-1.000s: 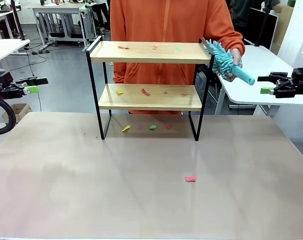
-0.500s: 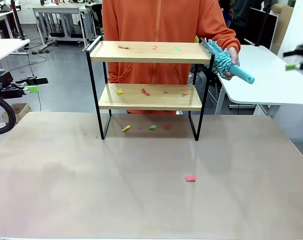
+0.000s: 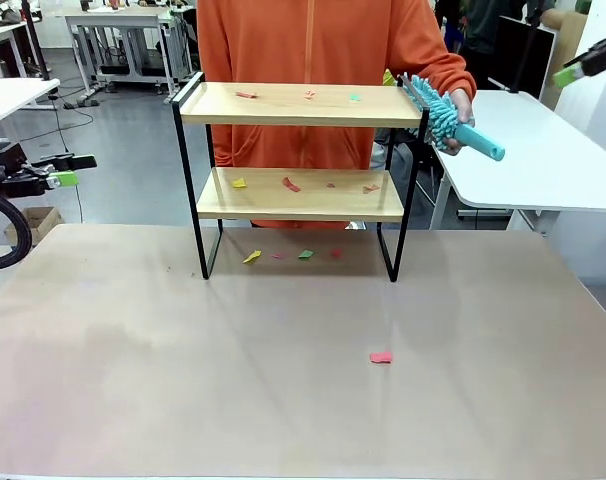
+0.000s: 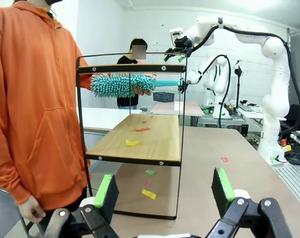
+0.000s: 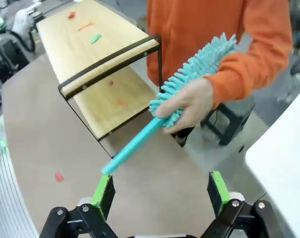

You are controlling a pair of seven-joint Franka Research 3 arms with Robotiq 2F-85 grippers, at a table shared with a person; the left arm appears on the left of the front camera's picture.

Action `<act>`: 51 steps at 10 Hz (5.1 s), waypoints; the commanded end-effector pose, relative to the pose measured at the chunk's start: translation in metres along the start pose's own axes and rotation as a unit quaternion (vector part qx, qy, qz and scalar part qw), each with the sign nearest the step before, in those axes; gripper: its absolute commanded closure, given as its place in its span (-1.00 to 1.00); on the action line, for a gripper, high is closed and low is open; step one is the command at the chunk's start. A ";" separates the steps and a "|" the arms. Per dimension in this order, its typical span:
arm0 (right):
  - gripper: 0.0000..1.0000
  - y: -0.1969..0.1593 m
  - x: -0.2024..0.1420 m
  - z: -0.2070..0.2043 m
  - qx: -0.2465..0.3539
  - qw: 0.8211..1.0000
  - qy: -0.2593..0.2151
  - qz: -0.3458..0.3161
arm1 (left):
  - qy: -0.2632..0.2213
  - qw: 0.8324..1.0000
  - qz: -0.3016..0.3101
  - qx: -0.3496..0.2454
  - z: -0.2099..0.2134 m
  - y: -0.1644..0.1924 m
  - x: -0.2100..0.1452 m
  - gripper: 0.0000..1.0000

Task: Clean the shelf.
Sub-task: Pick up the Duster handed by the human, then clean the specific section of the Shelf indicated by the human with the Duster.

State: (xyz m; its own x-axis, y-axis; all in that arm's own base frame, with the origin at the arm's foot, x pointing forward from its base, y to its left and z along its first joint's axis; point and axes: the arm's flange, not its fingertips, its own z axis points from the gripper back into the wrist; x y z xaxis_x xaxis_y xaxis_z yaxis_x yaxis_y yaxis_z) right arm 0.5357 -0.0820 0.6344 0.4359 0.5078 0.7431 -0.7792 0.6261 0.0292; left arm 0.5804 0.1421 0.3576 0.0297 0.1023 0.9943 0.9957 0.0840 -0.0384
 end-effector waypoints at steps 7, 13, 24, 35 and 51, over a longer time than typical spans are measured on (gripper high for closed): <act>-1.00 0.037 0.017 -0.030 0.030 0.997 0.027 -0.066 | 0.005 1.000 -0.001 0.002 -0.001 -0.004 0.001 -1.00; -1.00 0.083 0.025 -0.078 -0.060 0.991 0.043 -0.114 | 0.005 1.000 -0.001 0.002 -0.001 -0.004 0.001 -1.00; -1.00 0.089 -0.006 -0.141 -0.166 0.969 0.073 -0.168 | 0.005 1.000 -0.001 0.002 -0.001 -0.004 0.001 -1.00; 1.00 0.091 0.001 -0.129 -0.203 0.939 0.127 -0.247 | 0.005 1.000 -0.001 0.002 -0.001 -0.004 0.001 -1.00; 0.74 0.085 -0.010 -0.128 -0.214 0.929 0.132 -0.273 | 0.005 1.000 -0.001 0.002 -0.001 -0.004 0.001 -1.00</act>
State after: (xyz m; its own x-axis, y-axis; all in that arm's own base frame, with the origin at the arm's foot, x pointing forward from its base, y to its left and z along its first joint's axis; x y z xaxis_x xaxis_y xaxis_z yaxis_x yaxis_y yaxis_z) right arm 0.5226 0.0423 0.5430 0.8532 0.1376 0.5030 -0.1834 0.9821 0.0426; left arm 0.5804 0.1420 0.3574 0.0301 0.1019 0.9943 0.9957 0.0847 -0.0389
